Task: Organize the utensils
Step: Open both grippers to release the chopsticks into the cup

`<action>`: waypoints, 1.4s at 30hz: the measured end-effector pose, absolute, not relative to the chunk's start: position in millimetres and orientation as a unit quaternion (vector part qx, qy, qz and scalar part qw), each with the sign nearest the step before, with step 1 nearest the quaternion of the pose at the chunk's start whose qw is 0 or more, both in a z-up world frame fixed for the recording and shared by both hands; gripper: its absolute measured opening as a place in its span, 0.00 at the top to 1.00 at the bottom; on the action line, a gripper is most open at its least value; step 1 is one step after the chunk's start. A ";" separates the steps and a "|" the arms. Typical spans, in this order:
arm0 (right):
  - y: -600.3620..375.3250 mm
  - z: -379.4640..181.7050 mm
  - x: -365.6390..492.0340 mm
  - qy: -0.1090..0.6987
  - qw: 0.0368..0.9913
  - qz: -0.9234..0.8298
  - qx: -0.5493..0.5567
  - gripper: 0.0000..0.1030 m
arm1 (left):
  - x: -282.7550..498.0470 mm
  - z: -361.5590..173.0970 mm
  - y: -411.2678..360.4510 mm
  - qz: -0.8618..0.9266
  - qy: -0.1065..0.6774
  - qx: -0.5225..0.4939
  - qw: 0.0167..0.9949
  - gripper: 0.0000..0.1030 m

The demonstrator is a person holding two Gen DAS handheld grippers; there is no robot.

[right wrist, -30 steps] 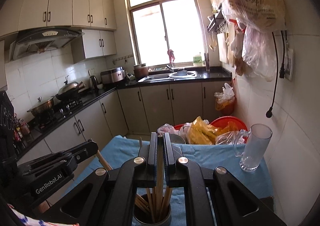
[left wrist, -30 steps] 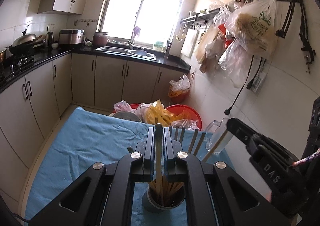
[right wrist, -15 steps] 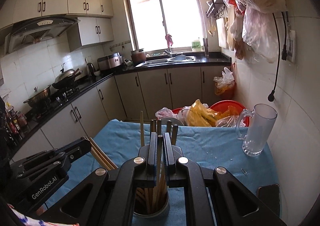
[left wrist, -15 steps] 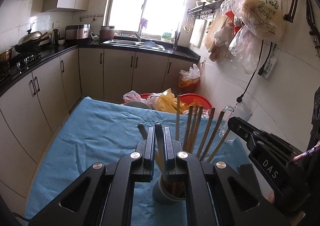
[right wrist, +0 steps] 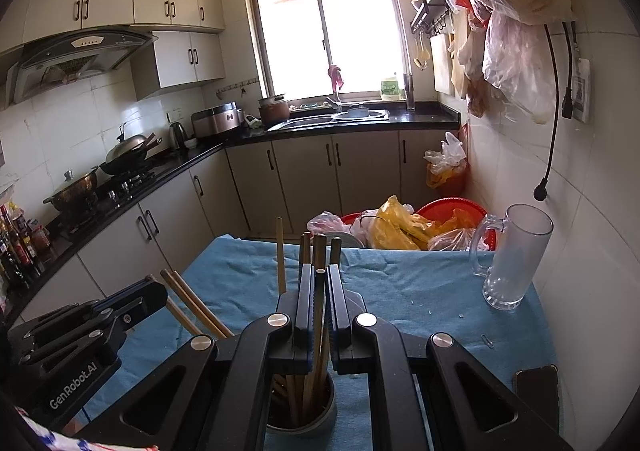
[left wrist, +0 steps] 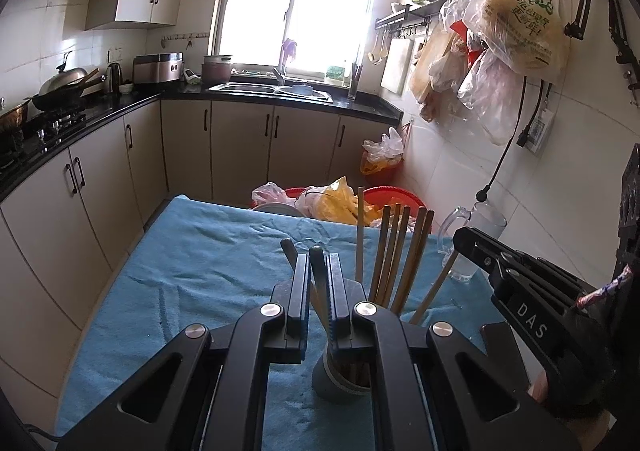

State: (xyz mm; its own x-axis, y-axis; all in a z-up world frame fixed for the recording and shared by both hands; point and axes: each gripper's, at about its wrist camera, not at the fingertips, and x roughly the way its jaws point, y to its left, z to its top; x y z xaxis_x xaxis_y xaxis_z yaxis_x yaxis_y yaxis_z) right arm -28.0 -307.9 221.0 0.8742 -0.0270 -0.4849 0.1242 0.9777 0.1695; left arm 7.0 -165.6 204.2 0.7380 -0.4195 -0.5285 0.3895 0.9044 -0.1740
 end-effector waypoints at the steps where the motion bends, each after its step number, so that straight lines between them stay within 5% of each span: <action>1: -308.4 220.9 -28.1 0.248 0.963 -0.040 0.098 0.94 | 6.4 203.8 -164.3 -0.216 0.289 -0.025 0.932 0.93; 20: -314.9 219.8 -31.6 0.250 0.961 -0.051 0.108 0.93 | 4.5 200.4 -153.8 -0.207 0.291 -0.022 0.934 0.92; 24: -315.8 222.3 -35.4 0.246 0.961 -0.050 0.113 0.67 | 1.1 200.1 -148.3 -0.201 0.287 -0.022 0.936 0.92; 32: -310.4 233.9 -50.3 0.233 0.965 -0.057 0.107 0.58 | -16.4 209.9 -140.5 -0.177 0.264 -0.012 0.948 0.91; 37: -307.4 242.4 -65.3 0.226 0.966 -0.057 0.109 0.56 | -35.9 219.5 -127.8 -0.162 0.242 -0.012 0.957 0.62; 42: -303.0 250.9 -84.5 0.217 0.968 -0.058 0.109 0.51 | -59.9 227.6 -112.7 -0.151 0.224 -0.009 0.963 0.55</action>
State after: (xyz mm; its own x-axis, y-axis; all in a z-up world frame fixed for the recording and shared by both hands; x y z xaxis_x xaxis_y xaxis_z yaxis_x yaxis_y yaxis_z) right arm -84.5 -303.0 250.9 0.8994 -0.0647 -0.4323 0.1590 0.9696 0.1858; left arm -59.9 -112.7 227.6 0.8541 -0.2944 -0.4288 0.2865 0.9543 -0.0846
